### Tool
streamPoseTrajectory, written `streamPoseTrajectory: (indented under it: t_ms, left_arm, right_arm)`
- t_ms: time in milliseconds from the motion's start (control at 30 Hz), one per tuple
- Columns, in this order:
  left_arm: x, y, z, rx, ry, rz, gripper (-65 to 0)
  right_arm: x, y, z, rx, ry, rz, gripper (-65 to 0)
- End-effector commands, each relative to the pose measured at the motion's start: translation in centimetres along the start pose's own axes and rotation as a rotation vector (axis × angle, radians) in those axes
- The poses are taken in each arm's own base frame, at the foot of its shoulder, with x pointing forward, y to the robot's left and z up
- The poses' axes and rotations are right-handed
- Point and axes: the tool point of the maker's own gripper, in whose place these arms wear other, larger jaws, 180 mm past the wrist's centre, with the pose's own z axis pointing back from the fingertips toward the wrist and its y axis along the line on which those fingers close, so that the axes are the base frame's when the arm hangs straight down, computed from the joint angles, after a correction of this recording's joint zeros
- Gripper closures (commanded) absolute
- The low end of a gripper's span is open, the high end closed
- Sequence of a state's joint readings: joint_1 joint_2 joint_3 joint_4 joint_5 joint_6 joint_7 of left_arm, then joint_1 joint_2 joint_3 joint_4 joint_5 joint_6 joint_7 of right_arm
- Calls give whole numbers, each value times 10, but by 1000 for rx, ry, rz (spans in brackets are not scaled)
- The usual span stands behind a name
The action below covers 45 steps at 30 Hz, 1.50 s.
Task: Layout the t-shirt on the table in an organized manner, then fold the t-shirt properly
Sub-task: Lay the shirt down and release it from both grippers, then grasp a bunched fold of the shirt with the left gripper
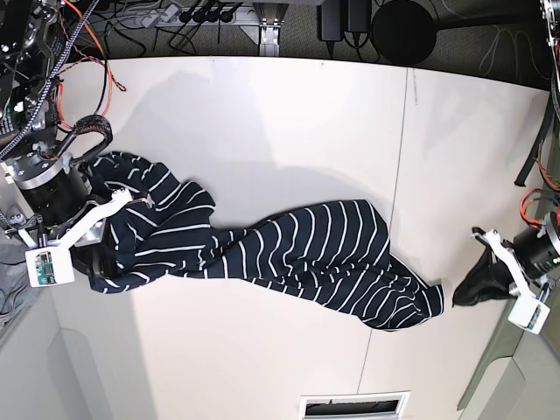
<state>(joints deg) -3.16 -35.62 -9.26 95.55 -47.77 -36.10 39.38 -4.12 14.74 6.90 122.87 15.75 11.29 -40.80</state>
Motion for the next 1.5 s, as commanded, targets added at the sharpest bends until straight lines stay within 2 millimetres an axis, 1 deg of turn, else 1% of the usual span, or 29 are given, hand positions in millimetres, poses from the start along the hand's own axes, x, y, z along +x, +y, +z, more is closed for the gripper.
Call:
streamPoseTrajectory:
  t_ms: [0,67,133,267,300,367,433,533,567,633,700,733,767,800,833,933,967,1033,1067,1167,1233,1267,1367,1467]
  left_arm:
    - [13,0,3,-4,-46,-7,0]
    - [2,-9,-1,-19,-38,24,0]
    - [-9,-17,-4,-32,-30,54,0]
    - [-37,-34,-8,-49,12,104,-2]
    - [-44,-38,-8,-53,25,117,-15]
    - [-57,-44,-6,-63,49,133,-29]
    - [-66,-47,-3,-69,71,133,-34]
    - [-77,-48,-1,-60,110,119,-39]
    - [-79,-47,-1,-59,122,117,-63]
    - [-83,-48,0,-61,142,118,-144]
    - [-87,-50,1,-63,152,123,-222]
    - [-89,-51,2,-64,156,126,-244]
    - [-93,-52,3,-67,164,132,-252]
    - [-96,-55,4,-76,167,139,-254]
    - [-99,-63,6,-110,167,136,-254]
    - [-115,-84,6,-154,189,169,-257]
    - [-121,-93,3,-169,201,174,-280]
    - [-130,-113,-6,-202,227,160,-359]
    - [-133,-123,-11,-210,229,147,-385]
    - [-138,-132,-28,-141,222,123,-394]
    - [-140,-136,-36,-115,223,105,-394]
    - [-141,-141,-40,-120,226,105,-394]
    - [-147,-153,-54,-138,234,142,-394]
    - [-153,-169,-67,-159,234,210,-394]
  right_arm:
    - [5,7,-2,51,-23,12,0]
    - [-12,28,-8,164,28,-4,0]
    - [-25,54,-10,279,70,-12,0]
    - [-37,113,-4,477,93,33,0]
    - [-37,126,-3,514,92,40,-24]
    - [-36,147,0,565,83,56,-100]
    - [-35,160,-1,574,72,66,-187]
    - [-27,169,-3,576,45,38,-292]
    - [-24,170,-3,576,37,26,-319]
    - [-21,170,-4,569,27,9,-348]
    - [-19,164,-6,554,23,7,-347]
    - [-19,158,-8,530,22,13,-347]
    - [-17,147,-12,488,18,22,-347]
    - [-16,132,-16,430,18,23,-347]
    - [-15,114,-21,363,21,21,-347]
    - [-16,48,-31,129,39,-6,-347]
    - [-20,27,-33,64,52,-29,-347]
    - [-32,-9,-38,-22,77,-62,-347]
    - [-40,-25,-40,-53,94,-74,-347]
    - [-68,-61,-49,-120,164,-116,-347]
    - [-89,-73,-57,-126,222,-155,-347]
    - [-99,-76,-61,-119,250,-177,-347]
    - [-135,-72,-73,-70,342,-221,-347]
    - [-169,-66,-78,-32,420,-275,-347]
